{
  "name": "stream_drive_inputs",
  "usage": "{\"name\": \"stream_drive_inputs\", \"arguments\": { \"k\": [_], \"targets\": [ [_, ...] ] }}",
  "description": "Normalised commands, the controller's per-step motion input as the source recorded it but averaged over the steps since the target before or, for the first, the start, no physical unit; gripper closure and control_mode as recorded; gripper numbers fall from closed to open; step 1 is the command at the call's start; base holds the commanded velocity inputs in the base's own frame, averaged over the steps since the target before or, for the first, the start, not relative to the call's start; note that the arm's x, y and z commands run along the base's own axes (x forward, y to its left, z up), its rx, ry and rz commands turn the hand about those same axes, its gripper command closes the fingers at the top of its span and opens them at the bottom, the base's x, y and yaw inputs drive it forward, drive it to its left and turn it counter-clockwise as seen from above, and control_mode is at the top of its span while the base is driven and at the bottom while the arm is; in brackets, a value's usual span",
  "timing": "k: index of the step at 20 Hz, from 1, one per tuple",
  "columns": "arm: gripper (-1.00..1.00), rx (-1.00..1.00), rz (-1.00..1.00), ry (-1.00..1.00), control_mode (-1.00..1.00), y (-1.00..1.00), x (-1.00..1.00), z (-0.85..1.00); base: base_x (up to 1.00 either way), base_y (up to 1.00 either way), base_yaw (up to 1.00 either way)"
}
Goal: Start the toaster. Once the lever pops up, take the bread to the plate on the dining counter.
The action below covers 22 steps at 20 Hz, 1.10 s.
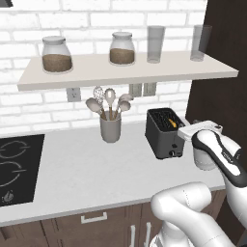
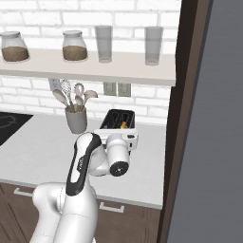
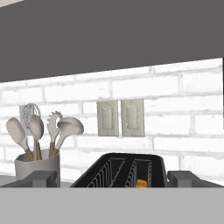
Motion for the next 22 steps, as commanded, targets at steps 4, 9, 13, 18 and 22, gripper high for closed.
{"name": "stream_drive_inputs", "arguments": {
  "k": [4,9,13,18,22],
  "targets": [
    [-1.00,0.00,0.00,0.00,-1.00,0.00,0.00,0.00,0.00,0.00,0.00],
    [-1.00,0.00,0.00,0.00,-1.00,0.00,0.00,0.00,0.00,0.00,0.00],
    [-1.00,0.00,0.00,0.00,-1.00,0.00,0.00,0.00,0.00,0.00,0.00],
    [-1.00,0.00,0.00,0.00,-1.00,0.00,0.00,0.00,0.00,0.00,0.00],
    [-1.00,0.00,0.00,0.00,-1.00,0.00,0.00,0.00,0.00,0.00,0.00]
  ]
}}
